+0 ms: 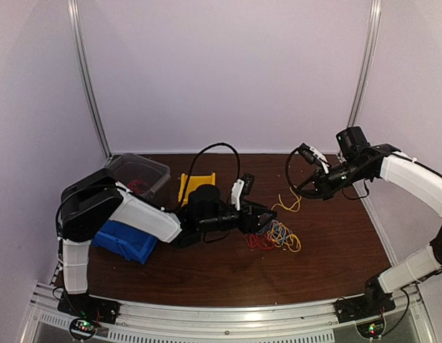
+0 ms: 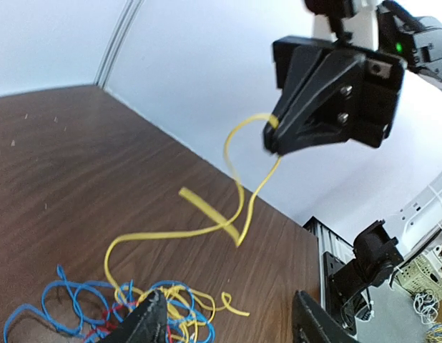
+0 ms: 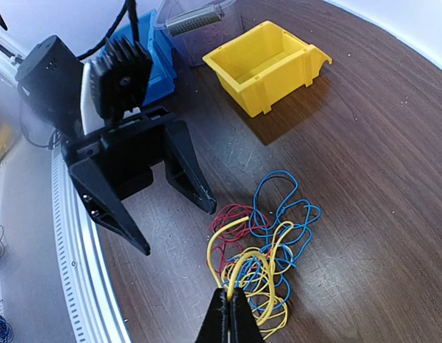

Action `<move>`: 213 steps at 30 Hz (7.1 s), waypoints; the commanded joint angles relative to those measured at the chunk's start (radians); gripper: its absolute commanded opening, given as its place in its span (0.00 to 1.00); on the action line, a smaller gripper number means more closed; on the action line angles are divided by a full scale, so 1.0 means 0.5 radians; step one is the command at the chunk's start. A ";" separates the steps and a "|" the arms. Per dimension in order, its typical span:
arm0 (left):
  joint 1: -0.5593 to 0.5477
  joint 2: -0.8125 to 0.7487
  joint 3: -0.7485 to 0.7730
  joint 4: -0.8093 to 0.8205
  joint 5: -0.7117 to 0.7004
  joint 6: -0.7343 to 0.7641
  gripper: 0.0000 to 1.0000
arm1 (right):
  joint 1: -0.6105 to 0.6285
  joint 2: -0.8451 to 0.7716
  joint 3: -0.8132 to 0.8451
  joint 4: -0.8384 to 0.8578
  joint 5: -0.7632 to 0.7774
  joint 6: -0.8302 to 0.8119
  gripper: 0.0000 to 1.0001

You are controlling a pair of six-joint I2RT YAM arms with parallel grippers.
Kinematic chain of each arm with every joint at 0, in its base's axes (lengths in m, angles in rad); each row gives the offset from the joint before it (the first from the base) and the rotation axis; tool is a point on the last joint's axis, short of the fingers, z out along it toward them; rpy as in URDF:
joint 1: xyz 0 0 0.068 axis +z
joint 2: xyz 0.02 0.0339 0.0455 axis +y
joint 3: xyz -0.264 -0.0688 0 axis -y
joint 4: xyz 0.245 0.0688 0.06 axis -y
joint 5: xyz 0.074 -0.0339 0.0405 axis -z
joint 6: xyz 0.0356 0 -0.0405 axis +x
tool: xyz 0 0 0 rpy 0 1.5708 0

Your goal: Untangle the cables

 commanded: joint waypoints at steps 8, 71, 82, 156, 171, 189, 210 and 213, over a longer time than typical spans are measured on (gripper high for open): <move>-0.020 0.225 0.287 0.138 -0.043 0.593 0.65 | 0.013 -0.057 0.377 -0.201 -0.517 -0.045 0.00; 0.045 0.123 0.218 0.548 -0.639 -0.497 0.00 | -0.048 0.656 -0.290 0.544 -0.112 0.235 0.00; 0.141 -0.377 -0.027 0.396 -0.659 -0.178 0.00 | -0.345 0.720 -0.369 0.234 0.202 -0.056 0.00; 0.059 -0.613 0.335 -0.189 -0.469 -0.287 0.00 | 0.801 0.091 -0.143 0.895 0.777 -0.081 0.37; 0.066 -0.749 0.345 -0.313 -0.523 -0.101 0.00 | 0.623 -0.038 -0.411 0.897 0.814 -0.091 0.00; 0.154 -1.544 0.264 -0.734 -1.097 0.546 0.00 | -0.395 0.146 -0.693 0.678 0.414 -0.476 0.00; 0.155 -2.200 0.196 -0.985 -1.708 1.064 0.00 | -0.408 0.285 -0.713 0.666 0.560 -0.479 0.00; 0.155 -2.127 0.244 -1.117 -1.600 0.981 0.00 | -0.386 0.262 -0.641 0.537 0.501 -0.531 0.00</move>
